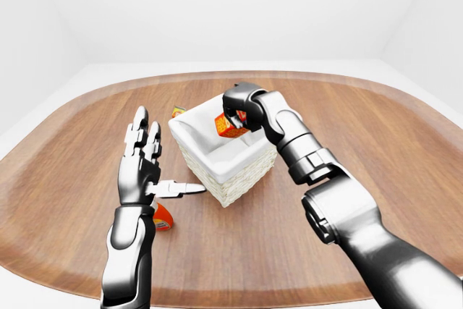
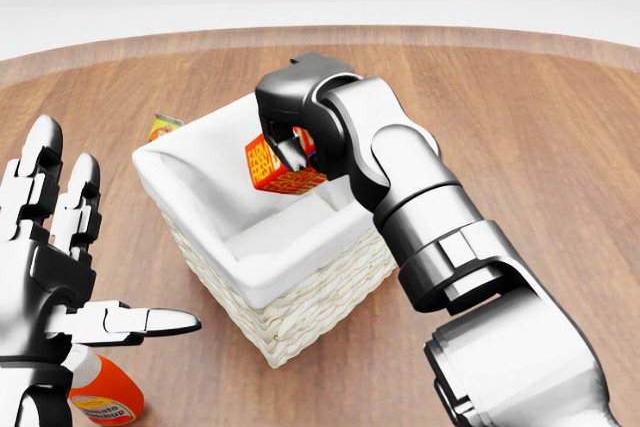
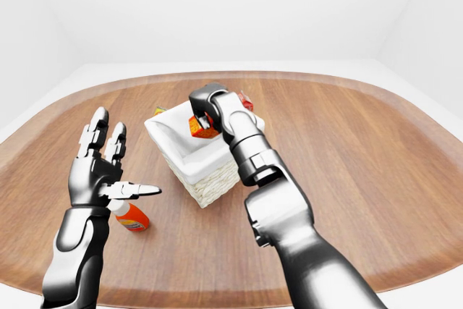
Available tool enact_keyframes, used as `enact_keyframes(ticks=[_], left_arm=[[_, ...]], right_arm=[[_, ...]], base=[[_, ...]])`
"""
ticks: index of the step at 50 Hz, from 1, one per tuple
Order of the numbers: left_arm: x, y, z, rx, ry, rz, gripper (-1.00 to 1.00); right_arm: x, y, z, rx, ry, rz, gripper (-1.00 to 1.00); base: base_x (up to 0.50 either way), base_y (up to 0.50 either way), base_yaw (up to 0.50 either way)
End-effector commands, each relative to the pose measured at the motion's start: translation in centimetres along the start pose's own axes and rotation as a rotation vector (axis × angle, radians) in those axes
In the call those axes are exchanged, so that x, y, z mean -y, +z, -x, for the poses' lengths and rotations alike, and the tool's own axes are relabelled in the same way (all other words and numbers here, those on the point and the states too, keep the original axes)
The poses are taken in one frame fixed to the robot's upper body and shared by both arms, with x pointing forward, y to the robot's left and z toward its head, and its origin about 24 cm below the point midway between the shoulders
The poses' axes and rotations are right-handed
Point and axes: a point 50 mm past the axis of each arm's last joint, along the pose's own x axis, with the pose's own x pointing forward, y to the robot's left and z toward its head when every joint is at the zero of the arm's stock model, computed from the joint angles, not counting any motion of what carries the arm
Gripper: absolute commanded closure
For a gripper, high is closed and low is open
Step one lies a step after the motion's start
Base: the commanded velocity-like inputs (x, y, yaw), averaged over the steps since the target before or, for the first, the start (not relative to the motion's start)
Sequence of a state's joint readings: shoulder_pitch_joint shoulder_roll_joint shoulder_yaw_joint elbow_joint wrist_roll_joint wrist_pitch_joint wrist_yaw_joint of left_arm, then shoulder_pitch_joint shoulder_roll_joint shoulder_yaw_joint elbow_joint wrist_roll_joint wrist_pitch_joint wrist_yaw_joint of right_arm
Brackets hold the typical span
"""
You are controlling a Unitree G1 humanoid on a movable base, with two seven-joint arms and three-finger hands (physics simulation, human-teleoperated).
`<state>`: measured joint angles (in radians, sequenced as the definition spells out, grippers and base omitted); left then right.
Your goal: Pick up the butter and put it in the basket.
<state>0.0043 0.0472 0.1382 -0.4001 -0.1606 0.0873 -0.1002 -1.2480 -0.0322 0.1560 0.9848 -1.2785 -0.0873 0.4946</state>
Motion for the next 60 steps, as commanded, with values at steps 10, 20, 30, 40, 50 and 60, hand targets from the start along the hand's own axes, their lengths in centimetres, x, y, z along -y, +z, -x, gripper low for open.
enact_keyframes(ticks=[10,20,30,40,50,60], left_arm=[[-0.1,-0.2,0.2,-0.010,0.004,0.003,-1.00],[-0.1,-0.2,0.2,-0.011,0.004,0.004,-1.00],[-0.1,-0.2,0.2,-0.010,0.005,0.004,-1.00],[-0.2,-0.3,0.1,-0.012,0.007,0.005,-1.00],[-0.3,-0.4,0.2,-0.018,0.007,0.006,-1.00],[-0.2,-0.4,0.3,-0.019,0.007,0.007,-1.00]], right_arm=[[-0.3,0.7,-0.3,-0.004,-0.033,0.043,1.00],[-0.8,0.7,-0.4,-0.007,-0.025,0.052,1.00],[-1.1,1.1,-0.4,-0.002,-0.026,0.061,1.00],[-1.5,1.4,-0.5,0.010,-0.014,0.054,1.00],[-1.4,1.5,-0.5,0.004,-0.027,0.075,-1.00],[-1.3,1.5,-0.5,0.000,-0.033,0.083,-1.00]], base=[[0.00,0.00,0.00],[0.00,0.00,0.00],[0.00,0.00,0.00],[0.00,0.00,0.00],[0.00,0.00,0.00],[0.00,0.00,0.00]])
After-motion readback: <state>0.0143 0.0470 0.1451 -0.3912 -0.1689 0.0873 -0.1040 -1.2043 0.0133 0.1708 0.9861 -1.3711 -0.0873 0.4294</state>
